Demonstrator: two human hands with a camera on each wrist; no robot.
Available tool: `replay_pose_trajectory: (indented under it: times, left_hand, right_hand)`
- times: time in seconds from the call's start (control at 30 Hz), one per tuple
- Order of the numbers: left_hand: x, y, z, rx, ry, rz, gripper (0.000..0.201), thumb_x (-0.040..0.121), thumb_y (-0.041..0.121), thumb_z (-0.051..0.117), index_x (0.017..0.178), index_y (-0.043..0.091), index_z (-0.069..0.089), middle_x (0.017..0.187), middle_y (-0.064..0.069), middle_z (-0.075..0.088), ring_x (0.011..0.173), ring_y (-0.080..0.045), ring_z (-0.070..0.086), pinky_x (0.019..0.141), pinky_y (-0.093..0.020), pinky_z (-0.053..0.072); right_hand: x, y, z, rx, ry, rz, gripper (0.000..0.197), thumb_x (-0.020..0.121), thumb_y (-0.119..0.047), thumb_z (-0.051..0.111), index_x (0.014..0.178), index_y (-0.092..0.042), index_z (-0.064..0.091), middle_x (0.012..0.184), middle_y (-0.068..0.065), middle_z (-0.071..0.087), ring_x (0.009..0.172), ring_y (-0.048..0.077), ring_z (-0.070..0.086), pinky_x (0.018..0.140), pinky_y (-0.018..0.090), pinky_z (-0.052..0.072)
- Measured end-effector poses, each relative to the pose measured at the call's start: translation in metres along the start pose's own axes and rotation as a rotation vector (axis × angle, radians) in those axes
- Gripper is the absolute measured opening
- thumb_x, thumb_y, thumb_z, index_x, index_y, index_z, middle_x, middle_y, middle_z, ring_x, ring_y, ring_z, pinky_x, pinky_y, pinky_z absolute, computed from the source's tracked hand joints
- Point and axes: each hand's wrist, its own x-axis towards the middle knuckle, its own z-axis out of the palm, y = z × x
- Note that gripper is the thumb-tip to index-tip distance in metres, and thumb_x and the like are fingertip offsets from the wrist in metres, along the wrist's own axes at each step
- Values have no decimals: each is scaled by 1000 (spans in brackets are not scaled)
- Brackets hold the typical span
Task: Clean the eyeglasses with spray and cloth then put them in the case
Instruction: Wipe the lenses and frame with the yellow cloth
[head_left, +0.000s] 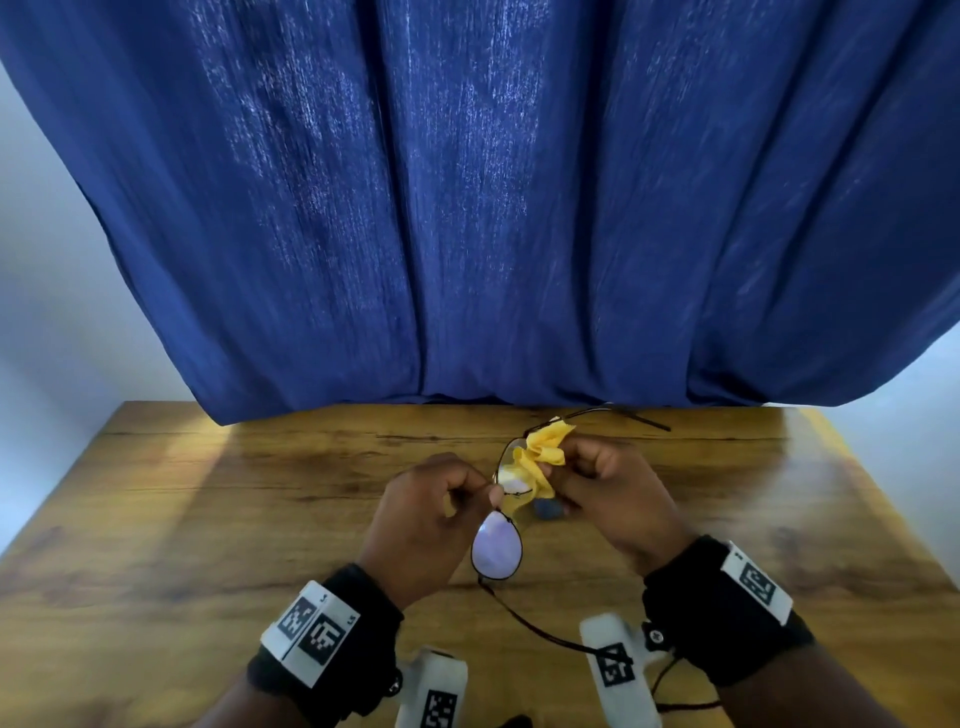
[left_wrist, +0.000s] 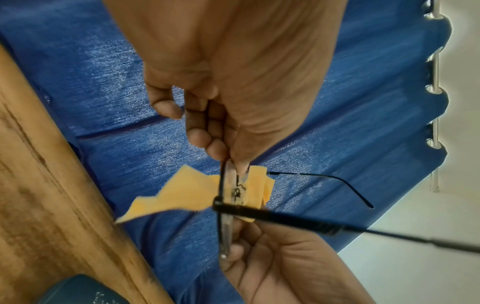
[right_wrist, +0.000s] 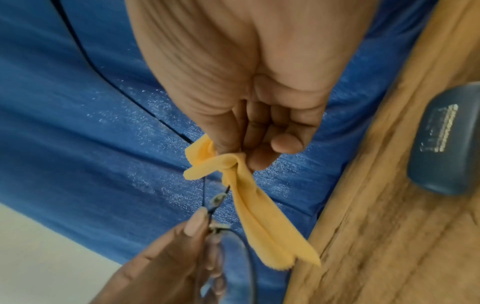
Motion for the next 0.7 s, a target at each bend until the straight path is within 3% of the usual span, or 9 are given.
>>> replay_pose_trajectory:
  times: [0.1, 0.17, 0.27, 0.37, 0.5, 0.57, 0.63, 0.7]
  left_hand:
    - [1, 3, 2, 38, -31, 21, 13, 94, 27, 73, 83, 21, 76, 82, 11, 70, 81, -8, 64, 66, -12, 46]
    - [1, 2, 2, 43, -36, 43, 13, 93, 27, 73, 82, 21, 77, 80, 12, 68, 80, -9, 64, 66, -14, 46]
    - [1, -2, -2, 24, -17, 45, 12, 92, 27, 74, 82, 20, 76, 80, 11, 69, 80, -11, 64, 66, -18, 48]
    - [0, -8, -9, 12, -4, 30, 11, 91, 27, 76, 83, 21, 77, 81, 10, 70, 80, -10, 65, 67, -19, 49]
    - [-2, -18, -16, 4, -15, 25, 10, 91, 25, 76, 83, 21, 78, 81, 11, 71, 81, -8, 65, 66, -10, 44]
    - [-2, -21, -19, 4, -19, 31, 11, 91, 24, 76, 81, 21, 77, 80, 12, 70, 79, -8, 65, 65, -10, 44]
    - [-1, -25, -21, 15, -5, 36, 12, 91, 23, 77, 79, 20, 76, 78, 11, 68, 77, -9, 63, 64, -10, 42]
    - [1, -29, -23, 29, -2, 50, 14, 90, 24, 77, 78, 18, 73, 78, 8, 67, 75, -12, 61, 62, -10, 39]
  right_hand:
    - [1, -5, 2, 77, 16, 31, 19, 90, -15, 75, 107, -24, 75, 97, -2, 80, 85, 17, 69, 77, 33, 54]
    - [2, -8, 5, 118, 40, -5, 21, 88, -9, 76, 104, -22, 74, 98, -4, 80, 93, 11, 73, 82, 30, 56]
    - [1, -8, 13, 110, 63, -81, 24, 86, -7, 77, 108, -17, 73, 99, -3, 80, 98, 12, 75, 87, 25, 58]
    - [0, -6, 23, 130, 102, -86, 23, 84, -8, 80, 104, -17, 72, 87, -3, 79, 87, 11, 75, 76, 19, 58]
    - [4, -3, 32, 26, 234, -96, 31, 72, -20, 91, 94, -19, 70, 62, -5, 65, 60, 8, 60, 60, 25, 51]
    - [4, -5, 36, -8, 212, -89, 34, 70, -23, 92, 96, -22, 70, 67, -6, 70, 62, 11, 65, 63, 26, 54]
    - [4, -7, 43, -44, 153, -77, 39, 69, -29, 93, 100, -26, 69, 80, -1, 76, 75, 19, 72, 71, 34, 59]
    - [5, -5, 47, -86, 132, -61, 43, 66, -36, 94, 100, -28, 69, 85, -4, 77, 78, 14, 73, 71, 32, 60]
